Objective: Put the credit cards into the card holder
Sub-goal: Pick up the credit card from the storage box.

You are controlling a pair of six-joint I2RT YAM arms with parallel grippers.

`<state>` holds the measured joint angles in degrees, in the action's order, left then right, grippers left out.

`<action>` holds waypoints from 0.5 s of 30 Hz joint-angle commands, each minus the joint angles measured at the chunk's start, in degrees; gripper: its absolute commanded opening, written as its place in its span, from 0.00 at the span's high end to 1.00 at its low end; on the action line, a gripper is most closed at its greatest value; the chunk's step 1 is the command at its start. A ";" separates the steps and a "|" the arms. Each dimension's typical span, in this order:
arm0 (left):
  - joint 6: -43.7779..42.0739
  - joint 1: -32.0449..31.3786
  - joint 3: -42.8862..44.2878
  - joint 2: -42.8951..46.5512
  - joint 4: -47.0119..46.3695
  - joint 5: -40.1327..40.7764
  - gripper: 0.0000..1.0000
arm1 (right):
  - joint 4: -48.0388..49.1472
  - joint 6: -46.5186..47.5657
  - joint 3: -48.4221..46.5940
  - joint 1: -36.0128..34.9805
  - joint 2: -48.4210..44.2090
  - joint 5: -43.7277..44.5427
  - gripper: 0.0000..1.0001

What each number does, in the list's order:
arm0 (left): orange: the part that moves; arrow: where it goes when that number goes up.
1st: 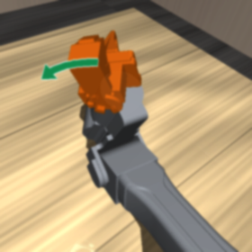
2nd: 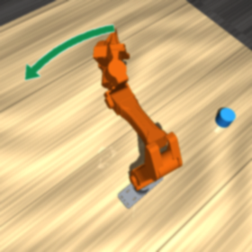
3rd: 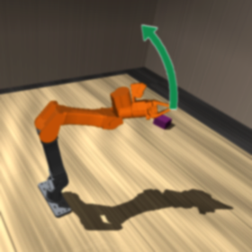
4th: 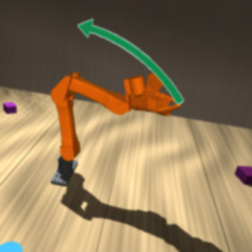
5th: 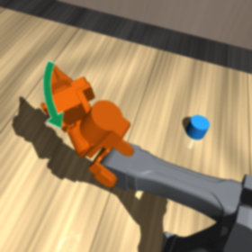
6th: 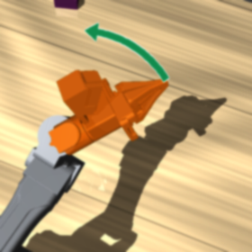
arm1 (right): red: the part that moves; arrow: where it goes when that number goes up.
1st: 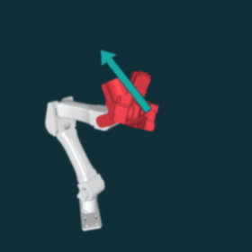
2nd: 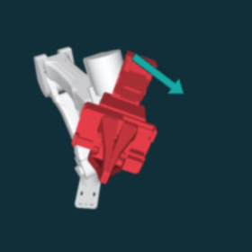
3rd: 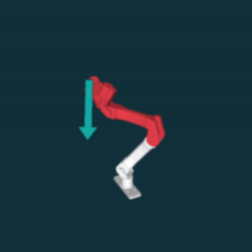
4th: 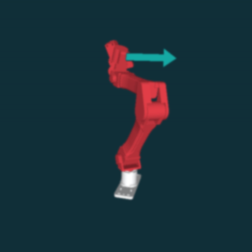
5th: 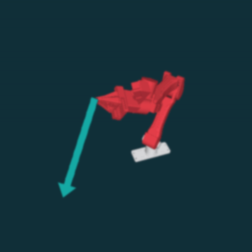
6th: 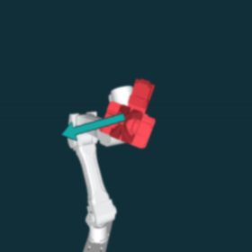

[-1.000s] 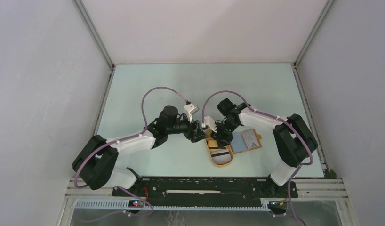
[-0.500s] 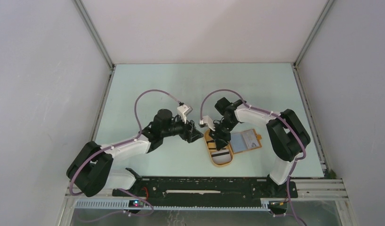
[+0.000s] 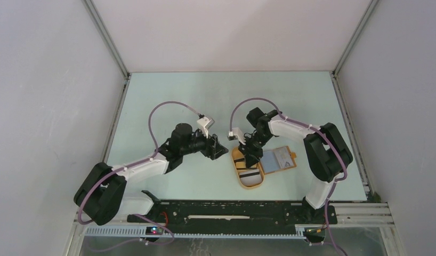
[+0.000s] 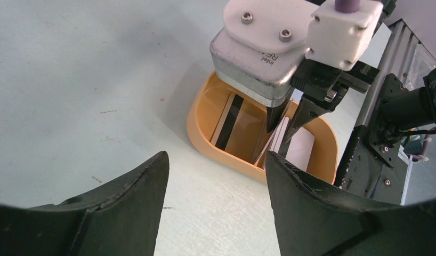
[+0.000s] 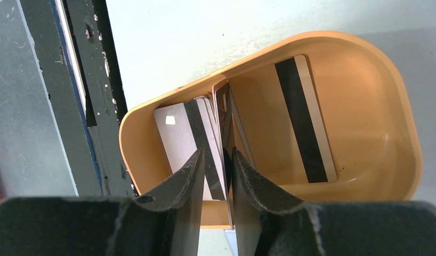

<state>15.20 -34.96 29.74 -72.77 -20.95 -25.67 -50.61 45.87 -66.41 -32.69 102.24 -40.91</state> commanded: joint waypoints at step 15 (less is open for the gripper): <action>1.46 1.28 -3.13 3.80 -2.40 0.78 0.29 | -3.32 -2.29 -4.63 -2.30 4.18 1.14 0.62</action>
<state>15.70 -34.35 28.56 -71.11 -21.61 -25.61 -51.99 44.49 -68.25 -34.46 106.39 -39.29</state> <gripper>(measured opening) 0.714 0.393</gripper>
